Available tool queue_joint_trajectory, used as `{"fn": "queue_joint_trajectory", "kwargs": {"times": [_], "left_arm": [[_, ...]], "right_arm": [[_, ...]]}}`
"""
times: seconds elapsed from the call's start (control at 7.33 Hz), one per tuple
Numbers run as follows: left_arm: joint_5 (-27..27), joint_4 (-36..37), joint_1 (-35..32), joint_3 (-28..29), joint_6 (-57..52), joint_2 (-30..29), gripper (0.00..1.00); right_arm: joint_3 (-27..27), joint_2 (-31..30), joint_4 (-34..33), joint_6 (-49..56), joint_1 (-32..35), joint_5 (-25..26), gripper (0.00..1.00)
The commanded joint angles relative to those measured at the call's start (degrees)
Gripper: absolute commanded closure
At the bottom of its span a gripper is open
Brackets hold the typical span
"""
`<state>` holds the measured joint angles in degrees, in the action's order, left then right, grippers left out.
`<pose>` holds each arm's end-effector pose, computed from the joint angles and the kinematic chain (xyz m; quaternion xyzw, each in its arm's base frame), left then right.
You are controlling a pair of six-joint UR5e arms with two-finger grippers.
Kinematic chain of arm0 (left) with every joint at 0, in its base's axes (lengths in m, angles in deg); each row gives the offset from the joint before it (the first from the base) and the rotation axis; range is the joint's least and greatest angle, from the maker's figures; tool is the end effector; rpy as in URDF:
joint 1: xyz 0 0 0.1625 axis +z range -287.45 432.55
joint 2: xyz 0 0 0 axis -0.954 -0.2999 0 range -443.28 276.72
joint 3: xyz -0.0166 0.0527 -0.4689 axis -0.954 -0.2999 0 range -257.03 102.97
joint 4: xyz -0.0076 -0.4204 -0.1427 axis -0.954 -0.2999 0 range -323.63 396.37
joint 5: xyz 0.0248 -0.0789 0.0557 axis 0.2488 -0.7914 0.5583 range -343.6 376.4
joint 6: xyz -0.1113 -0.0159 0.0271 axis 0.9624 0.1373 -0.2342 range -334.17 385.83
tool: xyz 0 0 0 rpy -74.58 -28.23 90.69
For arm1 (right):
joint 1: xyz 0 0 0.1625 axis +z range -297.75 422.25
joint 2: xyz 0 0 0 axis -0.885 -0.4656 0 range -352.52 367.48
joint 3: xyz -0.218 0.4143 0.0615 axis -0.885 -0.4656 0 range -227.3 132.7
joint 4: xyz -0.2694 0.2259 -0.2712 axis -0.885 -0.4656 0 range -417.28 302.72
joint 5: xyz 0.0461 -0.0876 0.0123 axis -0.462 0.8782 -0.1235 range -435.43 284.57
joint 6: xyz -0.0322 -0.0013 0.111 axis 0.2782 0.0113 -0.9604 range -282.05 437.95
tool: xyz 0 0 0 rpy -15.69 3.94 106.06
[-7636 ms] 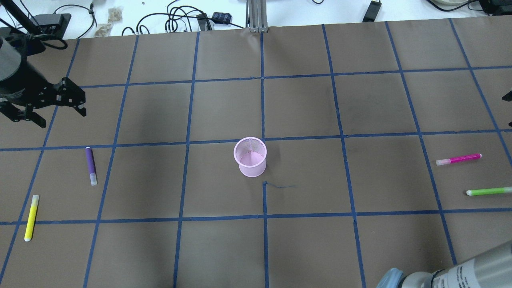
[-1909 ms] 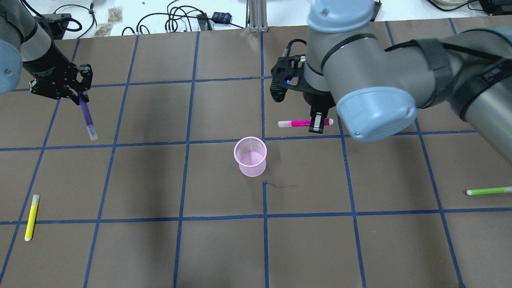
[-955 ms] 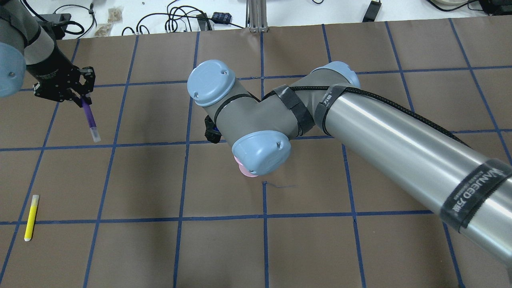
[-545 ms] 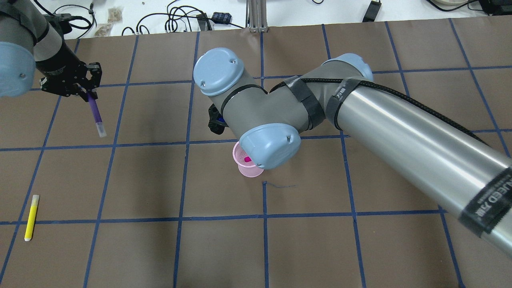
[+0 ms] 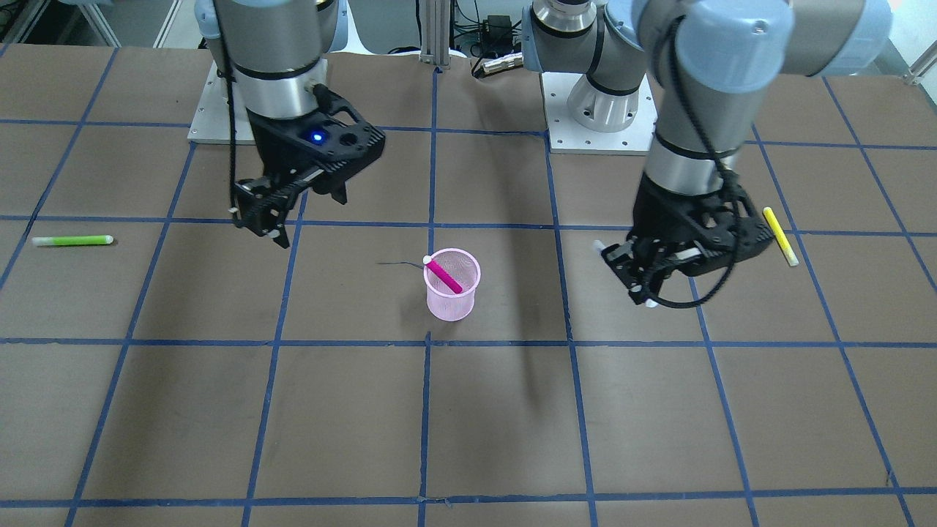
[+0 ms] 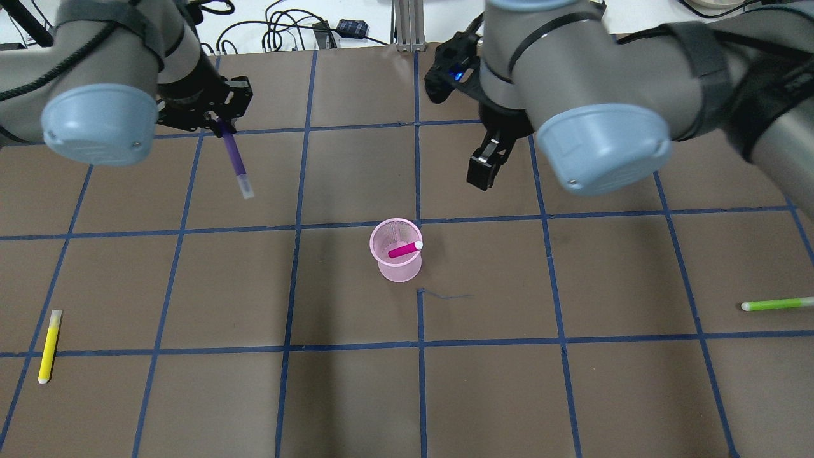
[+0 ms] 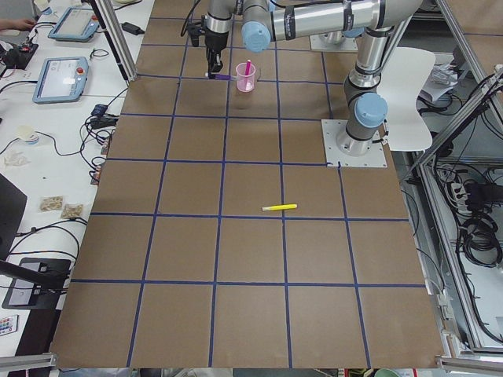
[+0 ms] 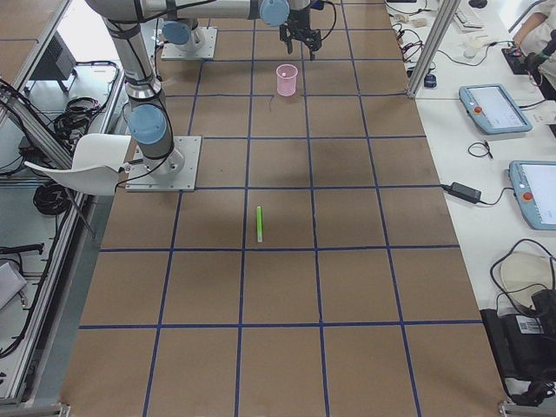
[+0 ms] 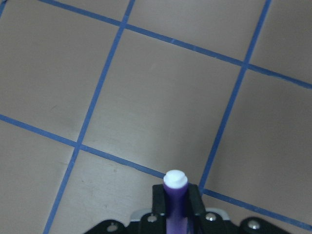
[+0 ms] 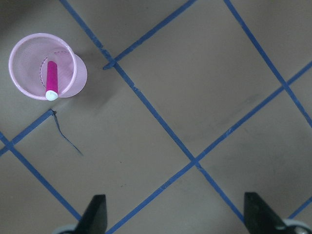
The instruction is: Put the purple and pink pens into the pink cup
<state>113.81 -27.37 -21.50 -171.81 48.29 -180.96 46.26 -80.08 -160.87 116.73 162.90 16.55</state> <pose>-0.1606 -0.5910 0.4515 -0.1661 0.9767 -0.1314 0.0350 0.2297 -0.5220 0.4887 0.4161 -0.9067 0.0601 0.0329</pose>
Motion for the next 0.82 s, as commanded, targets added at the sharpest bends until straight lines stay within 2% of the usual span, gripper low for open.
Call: {"fn": "queue_joint_trajectory", "kwargs": {"times": [0.0, 0.27, 0.41, 0.68], "left_arm": [[3.74, 6.42, -10.68, -3.19, 12.11, -1.36, 1.0], [4.27, 13.34, -15.44, -7.94, 19.61, -1.81, 1.0], [4.62, 15.99, -17.2, -8.57, 21.12, -2.51, 1.0], [9.35, 17.5, -19.15, -8.66, 22.35, -4.87, 1.0]], "right_arm": [[0.22, -4.36, 4.01, -13.02, -6.06, -3.57, 0.0], [0.39, -6.56, 5.84, -19.78, -6.42, -2.6, 0.0], [0.39, -6.66, 7.08, -26.41, -6.51, -2.51, 0.0], [0.13, -7.36, 9.8, -41.1, -6.42, -3.21, 0.0]]}}
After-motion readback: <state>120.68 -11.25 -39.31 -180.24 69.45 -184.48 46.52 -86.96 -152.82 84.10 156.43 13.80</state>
